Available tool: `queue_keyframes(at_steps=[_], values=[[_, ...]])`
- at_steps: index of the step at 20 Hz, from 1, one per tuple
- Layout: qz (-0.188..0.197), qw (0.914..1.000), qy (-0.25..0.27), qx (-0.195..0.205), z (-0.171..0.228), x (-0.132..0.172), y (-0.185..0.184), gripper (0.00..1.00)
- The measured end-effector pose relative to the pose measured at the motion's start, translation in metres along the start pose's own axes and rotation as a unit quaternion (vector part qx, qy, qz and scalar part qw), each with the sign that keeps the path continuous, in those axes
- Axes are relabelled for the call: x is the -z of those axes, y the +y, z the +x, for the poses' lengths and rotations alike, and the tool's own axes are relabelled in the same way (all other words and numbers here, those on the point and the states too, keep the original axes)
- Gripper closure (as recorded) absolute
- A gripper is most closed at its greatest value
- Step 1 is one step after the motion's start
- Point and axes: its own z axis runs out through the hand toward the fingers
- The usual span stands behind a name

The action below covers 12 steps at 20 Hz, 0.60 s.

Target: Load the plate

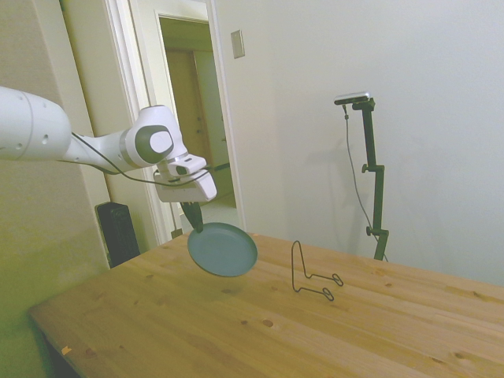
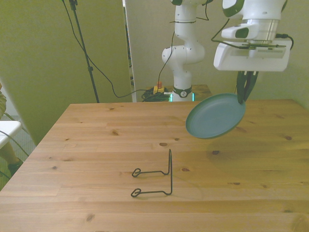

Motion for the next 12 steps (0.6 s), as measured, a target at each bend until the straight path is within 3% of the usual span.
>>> queue_keyframes(at_steps=[12], values=[[0.058,0.9975,-0.026,0.032,0.06,0.058,0.091,1.0]])
